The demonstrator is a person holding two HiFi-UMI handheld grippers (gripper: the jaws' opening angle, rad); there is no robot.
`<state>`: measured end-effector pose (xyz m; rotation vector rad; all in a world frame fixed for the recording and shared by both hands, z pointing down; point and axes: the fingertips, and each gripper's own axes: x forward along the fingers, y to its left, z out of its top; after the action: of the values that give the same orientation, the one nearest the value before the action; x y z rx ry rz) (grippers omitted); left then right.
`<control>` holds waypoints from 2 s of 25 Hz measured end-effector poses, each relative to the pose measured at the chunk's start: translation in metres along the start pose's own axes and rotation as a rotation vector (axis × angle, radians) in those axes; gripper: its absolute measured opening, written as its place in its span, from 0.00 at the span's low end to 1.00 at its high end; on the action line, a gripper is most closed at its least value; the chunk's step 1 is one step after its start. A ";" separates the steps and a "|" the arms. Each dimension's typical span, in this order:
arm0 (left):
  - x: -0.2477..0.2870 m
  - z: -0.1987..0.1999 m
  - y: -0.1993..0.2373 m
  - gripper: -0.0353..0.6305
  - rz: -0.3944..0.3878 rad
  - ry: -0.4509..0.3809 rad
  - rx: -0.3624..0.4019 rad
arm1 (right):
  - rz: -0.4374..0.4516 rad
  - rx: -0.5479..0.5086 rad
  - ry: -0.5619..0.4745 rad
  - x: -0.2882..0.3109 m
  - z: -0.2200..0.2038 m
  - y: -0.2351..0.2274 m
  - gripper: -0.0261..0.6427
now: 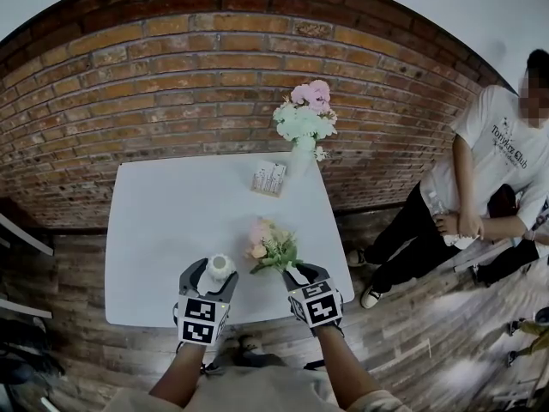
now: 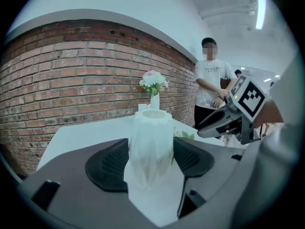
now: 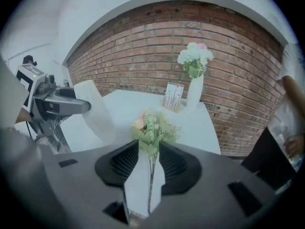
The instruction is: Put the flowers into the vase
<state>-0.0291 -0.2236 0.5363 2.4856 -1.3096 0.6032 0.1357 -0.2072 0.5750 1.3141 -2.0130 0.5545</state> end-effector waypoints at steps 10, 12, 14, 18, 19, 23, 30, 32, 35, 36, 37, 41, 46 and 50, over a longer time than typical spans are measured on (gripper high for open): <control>0.000 0.003 0.000 0.49 -0.009 0.009 0.017 | 0.093 -0.098 0.347 0.042 -0.033 0.003 0.23; 0.000 0.003 0.000 0.49 -0.011 0.011 0.017 | 0.119 -0.107 0.407 0.050 -0.038 0.004 0.23; -0.001 0.003 0.000 0.49 -0.012 0.011 0.016 | 0.132 -0.099 0.459 0.058 -0.042 0.001 0.23; -0.001 0.002 0.001 0.49 -0.017 0.010 0.018 | 0.142 -0.062 0.540 0.071 -0.051 -0.006 0.23; -0.001 0.002 0.001 0.49 -0.018 0.011 0.017 | 0.145 -0.052 0.553 0.074 -0.054 -0.006 0.23; -0.003 0.002 0.001 0.49 -0.020 0.015 0.015 | 0.119 -0.044 0.582 0.083 -0.065 -0.009 0.20; -0.006 0.001 0.004 0.49 -0.014 0.015 0.008 | 0.105 -0.057 0.635 0.092 -0.080 -0.009 0.18; -0.006 0.000 0.004 0.49 -0.014 0.014 0.006 | 0.096 -0.082 0.651 0.094 -0.083 -0.009 0.16; -0.006 0.000 0.005 0.49 -0.014 0.013 0.005 | 0.095 -0.087 0.653 0.096 -0.083 -0.009 0.15; -0.006 0.000 0.005 0.49 -0.015 0.013 0.007 | 0.096 -0.074 0.648 0.097 -0.082 -0.009 0.14; -0.006 0.000 0.005 0.49 -0.015 0.013 0.009 | 0.097 -0.057 0.641 0.097 -0.082 -0.009 0.14; -0.006 0.001 0.004 0.49 -0.016 0.016 0.011 | 0.108 0.019 0.594 0.094 -0.080 -0.009 0.11; -0.006 0.000 0.003 0.49 -0.016 0.015 0.008 | 0.121 0.037 0.549 0.092 -0.076 -0.009 0.11; -0.005 -0.002 0.003 0.49 -0.018 0.015 0.007 | 0.112 0.021 0.510 0.091 -0.070 -0.010 0.10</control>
<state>-0.0349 -0.2208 0.5357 2.4909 -1.2807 0.6226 0.1409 -0.2225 0.6892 0.9515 -1.6612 0.8673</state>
